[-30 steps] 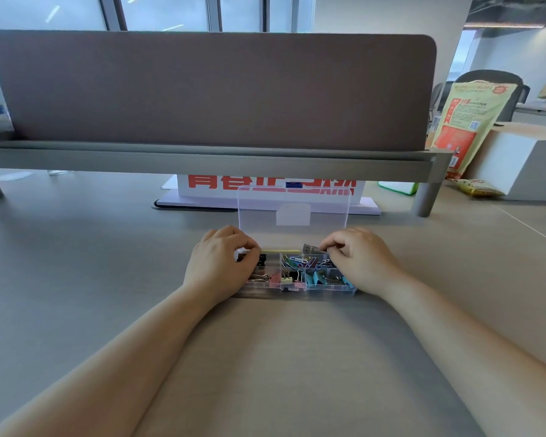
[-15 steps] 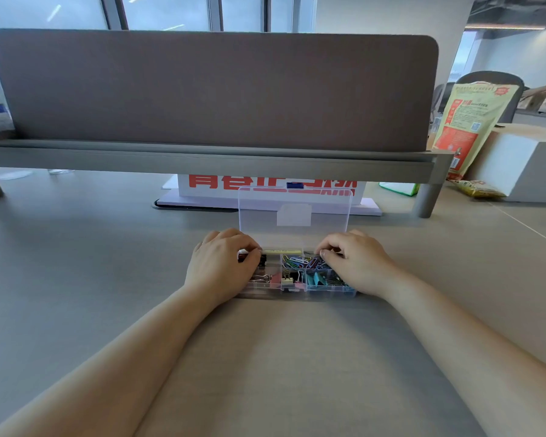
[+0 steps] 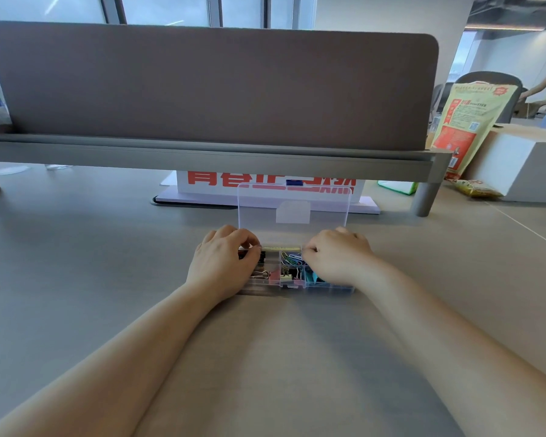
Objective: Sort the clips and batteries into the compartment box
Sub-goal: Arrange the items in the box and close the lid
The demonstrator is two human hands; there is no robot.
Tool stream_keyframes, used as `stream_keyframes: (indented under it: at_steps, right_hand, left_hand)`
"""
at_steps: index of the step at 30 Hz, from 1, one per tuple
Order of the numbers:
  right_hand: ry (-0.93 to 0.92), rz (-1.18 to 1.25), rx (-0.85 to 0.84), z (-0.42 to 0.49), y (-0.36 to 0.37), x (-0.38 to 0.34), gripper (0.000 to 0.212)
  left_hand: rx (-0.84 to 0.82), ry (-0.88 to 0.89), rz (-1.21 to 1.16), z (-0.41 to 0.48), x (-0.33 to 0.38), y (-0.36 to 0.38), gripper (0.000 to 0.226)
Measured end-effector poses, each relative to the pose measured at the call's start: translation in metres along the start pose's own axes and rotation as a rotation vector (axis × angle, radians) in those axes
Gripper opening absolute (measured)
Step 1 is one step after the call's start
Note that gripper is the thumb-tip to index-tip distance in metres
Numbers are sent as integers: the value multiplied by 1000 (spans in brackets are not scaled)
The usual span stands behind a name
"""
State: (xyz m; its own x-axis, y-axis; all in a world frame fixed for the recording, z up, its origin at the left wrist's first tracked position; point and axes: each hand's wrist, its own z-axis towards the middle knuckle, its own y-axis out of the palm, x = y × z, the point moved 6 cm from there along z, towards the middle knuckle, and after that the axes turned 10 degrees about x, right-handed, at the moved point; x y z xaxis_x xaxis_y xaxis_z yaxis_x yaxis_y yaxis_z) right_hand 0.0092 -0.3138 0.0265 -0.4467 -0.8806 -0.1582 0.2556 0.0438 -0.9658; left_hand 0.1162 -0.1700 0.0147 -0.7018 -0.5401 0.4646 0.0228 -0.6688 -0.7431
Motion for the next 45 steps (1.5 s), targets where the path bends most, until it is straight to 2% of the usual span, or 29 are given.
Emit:
stream_keyframes:
  at_steps: [2, 6, 15, 19, 25, 39, 45]
  right_hand:
    - [4, -36, -26, -2, 2, -3, 35]
    - [12, -69, -28, -2, 5, -4, 40]
    - [102, 107, 48, 5, 5, 3, 24]
    - [110, 87, 35, 5, 4, 3, 31]
    - [73, 83, 8, 1, 1, -1, 38]
    - [-12, 158, -126, -3, -8, 3, 31]
    - [-43, 189, -122, -5, -8, 1, 28]
  left_hand:
    - [-1, -2, -7, 0, 0, 0, 21]
    - [0, -5, -15, -1, 2, -1, 20]
    - [-8, -12, -15, 0, 1, 0, 20]
    - [-10, -11, -21, 0, 1, 1, 20]
    - [-12, -12, -26, 0, 1, 1, 18]
    - [-17, -24, -15, 0, 1, 2, 19]
    - [-21, -29, -14, -1, 2, 1, 19]
